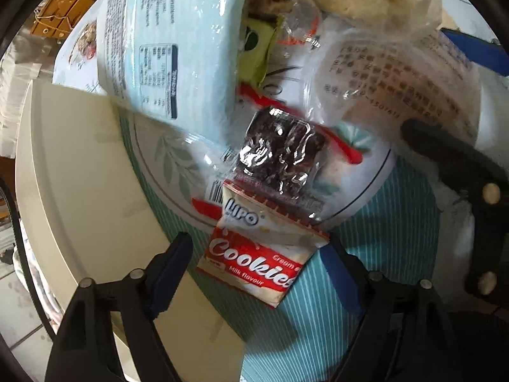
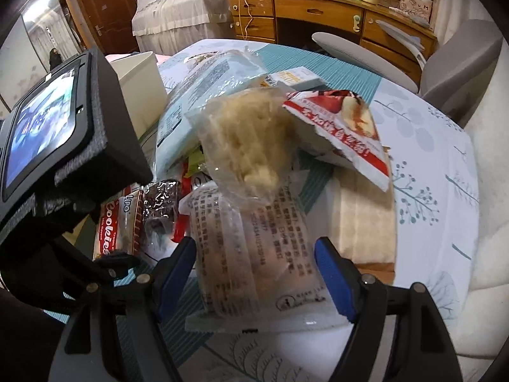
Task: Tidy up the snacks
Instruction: 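Grasp the clear printed bread pack with right tool while left tool grasps the Lipo Cookies packet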
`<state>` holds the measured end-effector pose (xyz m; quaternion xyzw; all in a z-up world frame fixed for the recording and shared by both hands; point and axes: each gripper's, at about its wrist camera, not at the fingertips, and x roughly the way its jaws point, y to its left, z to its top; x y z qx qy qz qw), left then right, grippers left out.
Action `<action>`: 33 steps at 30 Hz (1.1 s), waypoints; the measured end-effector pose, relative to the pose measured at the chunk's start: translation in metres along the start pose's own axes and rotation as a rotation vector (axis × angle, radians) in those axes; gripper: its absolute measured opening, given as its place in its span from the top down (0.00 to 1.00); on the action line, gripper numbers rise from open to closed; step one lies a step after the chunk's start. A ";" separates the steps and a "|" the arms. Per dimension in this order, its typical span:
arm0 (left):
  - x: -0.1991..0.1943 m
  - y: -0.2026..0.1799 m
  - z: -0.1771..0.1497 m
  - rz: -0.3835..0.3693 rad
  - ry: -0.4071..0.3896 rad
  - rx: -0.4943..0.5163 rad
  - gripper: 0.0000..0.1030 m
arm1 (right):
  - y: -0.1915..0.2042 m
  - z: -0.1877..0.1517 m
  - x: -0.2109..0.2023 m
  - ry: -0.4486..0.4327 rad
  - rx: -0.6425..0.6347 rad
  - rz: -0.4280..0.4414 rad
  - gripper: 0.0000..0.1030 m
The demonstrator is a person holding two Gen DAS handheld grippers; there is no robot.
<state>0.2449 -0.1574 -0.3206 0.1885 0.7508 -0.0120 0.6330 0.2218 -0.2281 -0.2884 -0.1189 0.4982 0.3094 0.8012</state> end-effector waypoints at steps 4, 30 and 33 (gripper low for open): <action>0.002 0.009 0.004 -0.043 0.003 -0.008 0.27 | -0.001 0.000 0.003 -0.009 0.009 0.013 0.24; 0.014 0.038 -0.053 -0.199 -0.065 -0.098 0.47 | -0.009 -0.010 -0.008 0.050 0.145 0.018 0.35; 0.015 0.039 -0.059 -0.196 -0.067 -0.109 0.48 | -0.011 -0.017 -0.013 0.072 0.178 0.016 0.35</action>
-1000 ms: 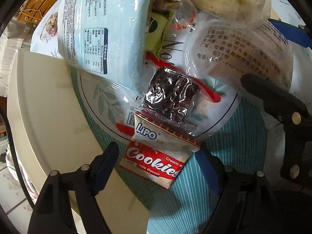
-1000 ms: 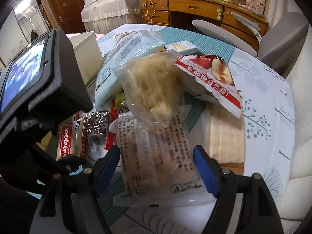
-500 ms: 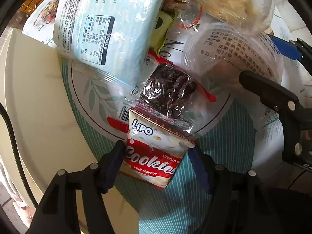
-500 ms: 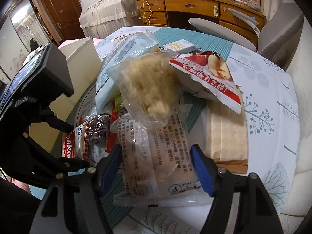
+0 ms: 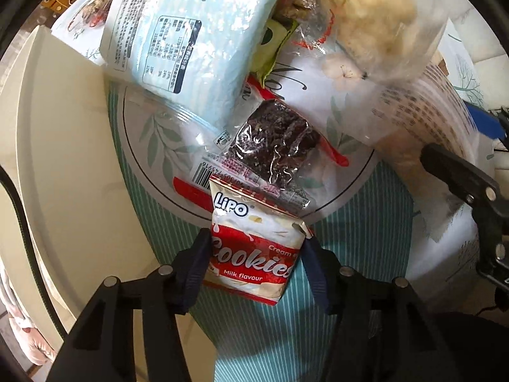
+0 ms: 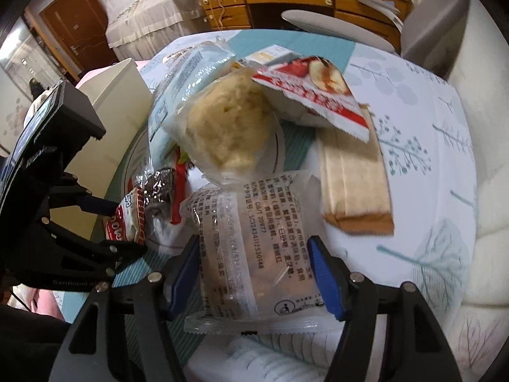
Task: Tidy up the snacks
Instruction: 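Grasp the clear printed bread pack with right tool while left tool grasps the Lipo Cookies packet, then carry both held packets over the white tray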
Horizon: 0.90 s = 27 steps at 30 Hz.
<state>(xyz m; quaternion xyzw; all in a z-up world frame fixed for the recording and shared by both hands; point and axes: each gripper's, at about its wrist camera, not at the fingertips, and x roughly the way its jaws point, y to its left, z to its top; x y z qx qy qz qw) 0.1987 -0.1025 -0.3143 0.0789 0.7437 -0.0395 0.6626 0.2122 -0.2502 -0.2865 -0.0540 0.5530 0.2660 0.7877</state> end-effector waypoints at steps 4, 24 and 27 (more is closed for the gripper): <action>0.000 0.002 -0.006 0.005 0.001 -0.005 0.51 | -0.006 -0.011 -0.006 0.016 0.065 0.012 0.35; -0.011 -0.024 -0.054 -0.024 0.011 0.047 0.54 | -0.017 -0.042 -0.060 -0.019 0.294 0.029 0.35; -0.030 -0.028 -0.064 -0.053 -0.028 0.058 0.54 | -0.018 -0.042 -0.067 -0.035 0.309 0.017 0.35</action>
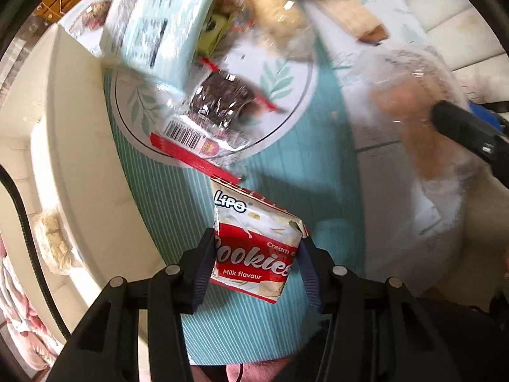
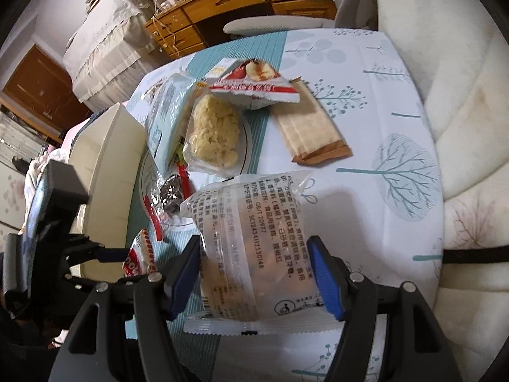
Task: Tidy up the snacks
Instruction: 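Carry both held packets over the white tray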
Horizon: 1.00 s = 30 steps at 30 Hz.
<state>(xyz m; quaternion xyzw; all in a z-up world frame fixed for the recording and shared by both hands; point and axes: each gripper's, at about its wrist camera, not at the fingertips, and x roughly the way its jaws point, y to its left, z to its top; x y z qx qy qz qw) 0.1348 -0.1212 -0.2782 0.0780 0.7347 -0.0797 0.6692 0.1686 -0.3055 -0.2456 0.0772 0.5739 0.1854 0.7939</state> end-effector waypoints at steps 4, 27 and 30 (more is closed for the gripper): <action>-0.033 -0.004 -0.009 -0.025 -0.071 0.012 0.54 | 0.004 0.001 -0.016 -0.042 0.009 -0.022 0.35; -0.154 0.066 -0.042 -0.080 -0.389 -0.068 0.54 | 0.111 0.012 -0.087 -0.357 -0.121 -0.077 0.35; -0.158 0.082 -0.052 -0.086 -0.412 -0.082 0.54 | 0.126 0.011 -0.090 -0.382 -0.126 -0.067 0.35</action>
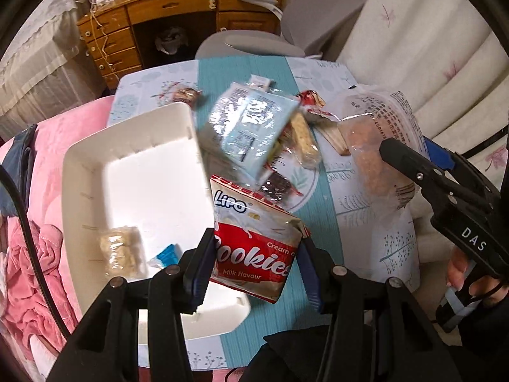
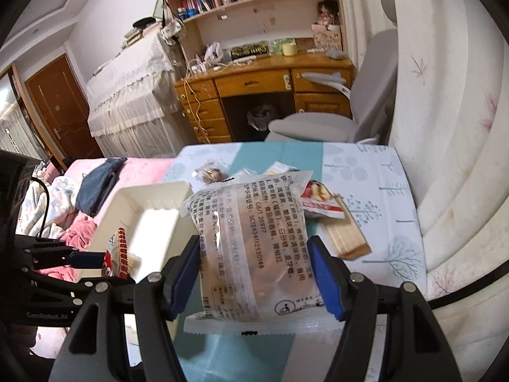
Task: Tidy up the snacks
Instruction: 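Carry both held packets over the white tray, then open both tools to release the packets into the white tray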
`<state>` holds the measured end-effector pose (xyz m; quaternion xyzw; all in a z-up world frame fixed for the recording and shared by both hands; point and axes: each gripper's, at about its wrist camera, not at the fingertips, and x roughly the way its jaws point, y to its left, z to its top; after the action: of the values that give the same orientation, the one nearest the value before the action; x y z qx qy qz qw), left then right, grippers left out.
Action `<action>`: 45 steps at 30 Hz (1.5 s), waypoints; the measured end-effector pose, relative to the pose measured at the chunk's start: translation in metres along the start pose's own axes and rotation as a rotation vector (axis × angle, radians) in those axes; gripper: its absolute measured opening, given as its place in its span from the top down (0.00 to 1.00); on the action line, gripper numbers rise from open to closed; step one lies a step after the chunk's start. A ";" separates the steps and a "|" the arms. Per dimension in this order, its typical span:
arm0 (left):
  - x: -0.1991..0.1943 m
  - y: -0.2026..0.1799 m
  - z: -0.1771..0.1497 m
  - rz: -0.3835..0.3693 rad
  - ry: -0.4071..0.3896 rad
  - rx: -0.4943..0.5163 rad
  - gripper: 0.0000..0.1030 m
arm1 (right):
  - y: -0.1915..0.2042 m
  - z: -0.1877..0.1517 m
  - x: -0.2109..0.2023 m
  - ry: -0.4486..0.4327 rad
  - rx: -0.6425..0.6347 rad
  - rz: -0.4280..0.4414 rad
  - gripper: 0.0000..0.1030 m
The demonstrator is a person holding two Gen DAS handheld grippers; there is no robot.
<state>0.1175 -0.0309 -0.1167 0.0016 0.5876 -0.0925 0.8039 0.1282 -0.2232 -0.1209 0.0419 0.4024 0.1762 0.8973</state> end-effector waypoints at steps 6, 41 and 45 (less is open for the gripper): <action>-0.014 0.037 -0.013 -0.025 -0.048 -0.048 0.53 | 0.036 0.001 -0.001 -0.033 -0.008 0.021 0.35; -0.010 0.167 -0.041 -0.058 -0.048 -0.016 0.23 | 0.166 -0.024 0.059 0.058 0.066 0.099 0.26; -0.008 0.168 -0.041 -0.056 -0.037 -0.021 0.16 | 0.165 -0.024 0.056 0.039 0.082 0.121 0.26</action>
<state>0.1019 0.1401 -0.1399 -0.0253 0.5735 -0.1088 0.8115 0.0979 -0.0508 -0.1409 0.0994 0.4234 0.2144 0.8746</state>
